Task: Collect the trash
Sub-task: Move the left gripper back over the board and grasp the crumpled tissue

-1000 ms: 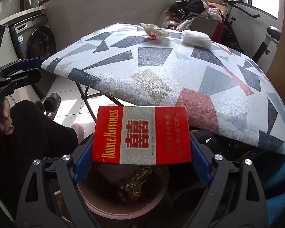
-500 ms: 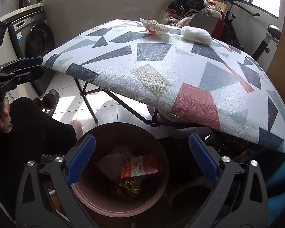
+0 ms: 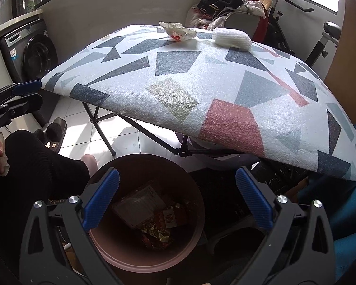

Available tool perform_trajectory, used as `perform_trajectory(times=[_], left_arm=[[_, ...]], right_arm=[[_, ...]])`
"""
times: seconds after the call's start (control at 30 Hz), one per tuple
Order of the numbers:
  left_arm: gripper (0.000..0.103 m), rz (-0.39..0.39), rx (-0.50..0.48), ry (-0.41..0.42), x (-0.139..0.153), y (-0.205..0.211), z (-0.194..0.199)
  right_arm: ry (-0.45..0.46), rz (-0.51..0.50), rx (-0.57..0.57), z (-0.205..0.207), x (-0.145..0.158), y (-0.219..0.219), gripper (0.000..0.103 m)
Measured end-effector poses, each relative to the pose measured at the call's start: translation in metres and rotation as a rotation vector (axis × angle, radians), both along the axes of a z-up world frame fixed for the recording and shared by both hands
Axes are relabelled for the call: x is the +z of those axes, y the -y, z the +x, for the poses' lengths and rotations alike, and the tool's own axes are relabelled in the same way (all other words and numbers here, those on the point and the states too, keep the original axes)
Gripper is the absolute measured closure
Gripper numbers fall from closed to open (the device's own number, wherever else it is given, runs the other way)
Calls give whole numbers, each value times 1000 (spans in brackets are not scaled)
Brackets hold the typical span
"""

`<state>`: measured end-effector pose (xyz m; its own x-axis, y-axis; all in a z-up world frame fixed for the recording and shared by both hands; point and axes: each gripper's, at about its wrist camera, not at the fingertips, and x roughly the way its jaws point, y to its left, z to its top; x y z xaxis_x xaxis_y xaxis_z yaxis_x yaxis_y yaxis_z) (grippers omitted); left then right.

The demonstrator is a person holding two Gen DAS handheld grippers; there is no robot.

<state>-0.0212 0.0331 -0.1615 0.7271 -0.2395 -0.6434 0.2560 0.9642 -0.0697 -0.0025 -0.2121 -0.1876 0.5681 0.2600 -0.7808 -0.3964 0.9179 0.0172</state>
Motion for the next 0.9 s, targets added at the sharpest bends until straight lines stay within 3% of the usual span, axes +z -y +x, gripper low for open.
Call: perform_trajectory(times=[0.43, 0.73, 0.9], left_arm=[[6, -10, 12, -40, -7, -3, 7], [6, -74, 22, -82, -10, -13, 19], [6, -70, -3, -35, 1, -18, 40]], right_arm=[[-9, 0, -10, 3, -3, 2, 6], [-34, 18, -25, 12, -3, 4, 6], [-57, 73, -62, 38, 1, 15, 6]])
